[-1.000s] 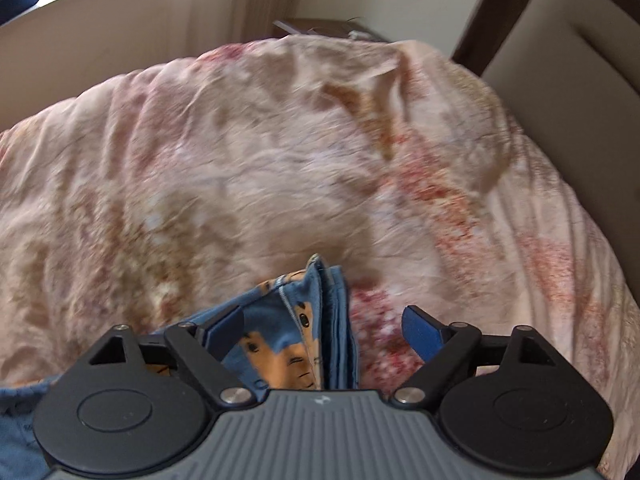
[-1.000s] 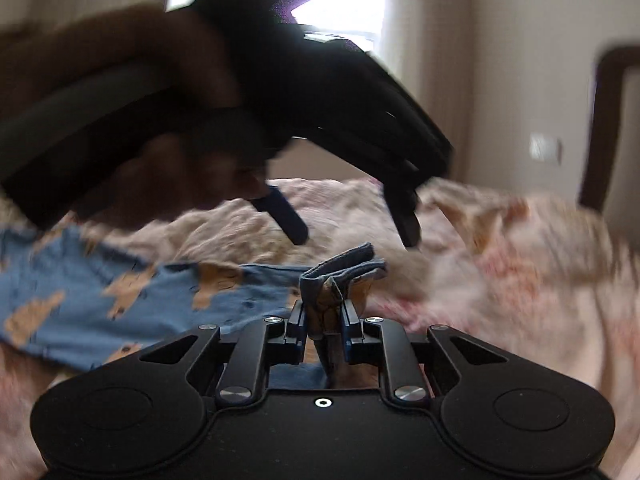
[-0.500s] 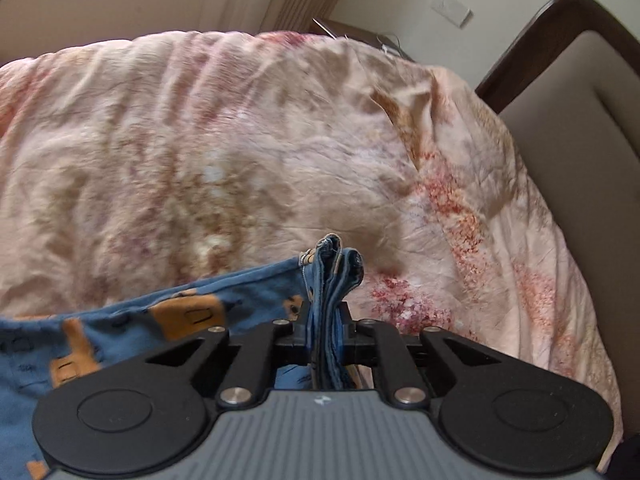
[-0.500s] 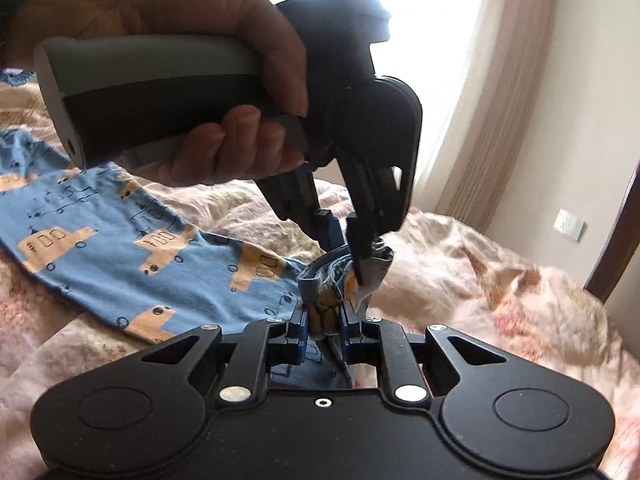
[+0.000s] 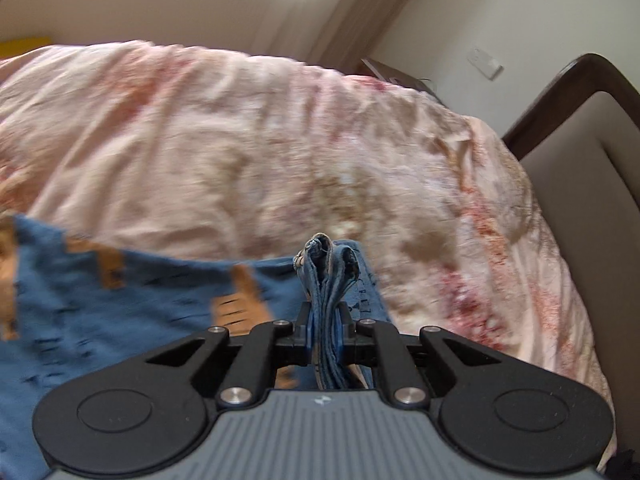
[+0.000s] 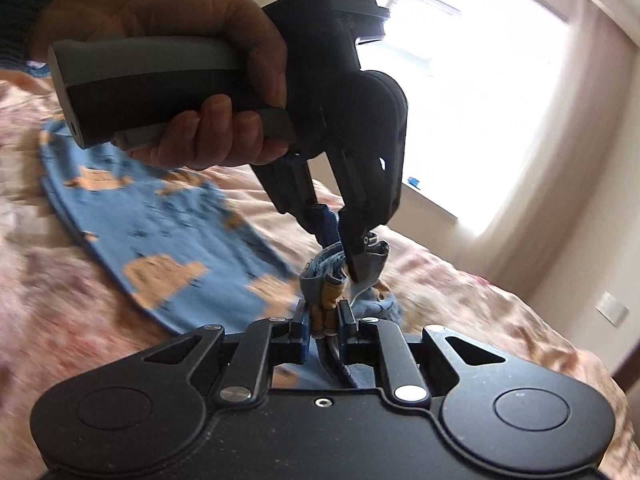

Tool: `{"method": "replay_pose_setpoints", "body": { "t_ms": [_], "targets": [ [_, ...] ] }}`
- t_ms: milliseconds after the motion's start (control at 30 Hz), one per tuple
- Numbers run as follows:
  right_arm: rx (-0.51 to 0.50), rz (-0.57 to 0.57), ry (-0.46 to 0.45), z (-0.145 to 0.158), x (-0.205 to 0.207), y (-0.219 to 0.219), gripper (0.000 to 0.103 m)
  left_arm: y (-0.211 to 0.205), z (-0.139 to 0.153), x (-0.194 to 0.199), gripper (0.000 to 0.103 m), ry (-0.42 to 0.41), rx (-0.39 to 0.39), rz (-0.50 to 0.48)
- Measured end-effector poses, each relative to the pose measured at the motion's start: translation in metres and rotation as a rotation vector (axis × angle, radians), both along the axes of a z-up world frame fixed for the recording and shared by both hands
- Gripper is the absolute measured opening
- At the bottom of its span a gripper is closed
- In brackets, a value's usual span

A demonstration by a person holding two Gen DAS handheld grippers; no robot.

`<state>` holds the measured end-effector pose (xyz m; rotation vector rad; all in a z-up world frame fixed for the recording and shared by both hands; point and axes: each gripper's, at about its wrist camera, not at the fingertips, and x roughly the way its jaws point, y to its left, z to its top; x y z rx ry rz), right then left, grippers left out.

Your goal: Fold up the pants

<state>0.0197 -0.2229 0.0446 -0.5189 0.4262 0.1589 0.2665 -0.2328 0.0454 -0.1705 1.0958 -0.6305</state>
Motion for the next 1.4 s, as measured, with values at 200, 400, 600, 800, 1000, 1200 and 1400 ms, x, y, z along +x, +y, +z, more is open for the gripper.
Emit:
{"method": "replay_pose_setpoints", "body": {
  "t_ms": [200,400,600,800,1000,1200,1400],
  "targets": [
    [0.011,0.1,0.09,-0.011,0.009,0.031,0.014,0.04,-0.021,0.001,0.011,0.052,0.015,0.064],
    [0.0,0.153,0.172,-0.034,0.021,0.049,0.014,0.053,-0.044,-0.002,0.011,0.038,0.045,0.065],
    [0.017,0.147,0.191,-0.042,0.024,0.048,0.014,0.057,-0.052,-0.005,0.011,0.021,0.034,0.064],
    [0.019,0.148,0.189,-0.043,0.023,0.046,0.014,0.055,-0.05,-0.005,0.011,0.018,0.048,0.066],
    [0.018,0.151,0.189,-0.044,0.023,0.045,0.014,0.052,-0.049,-0.005,0.011,0.019,0.056,0.064],
    [0.005,0.159,0.178,-0.041,0.022,0.046,0.014,0.064,-0.042,0.002,0.011,0.068,-0.002,0.075],
    [0.006,0.171,0.148,-0.027,0.021,0.053,0.014,0.08,-0.026,0.005,0.011,0.054,-0.038,0.052]
  ]
}}
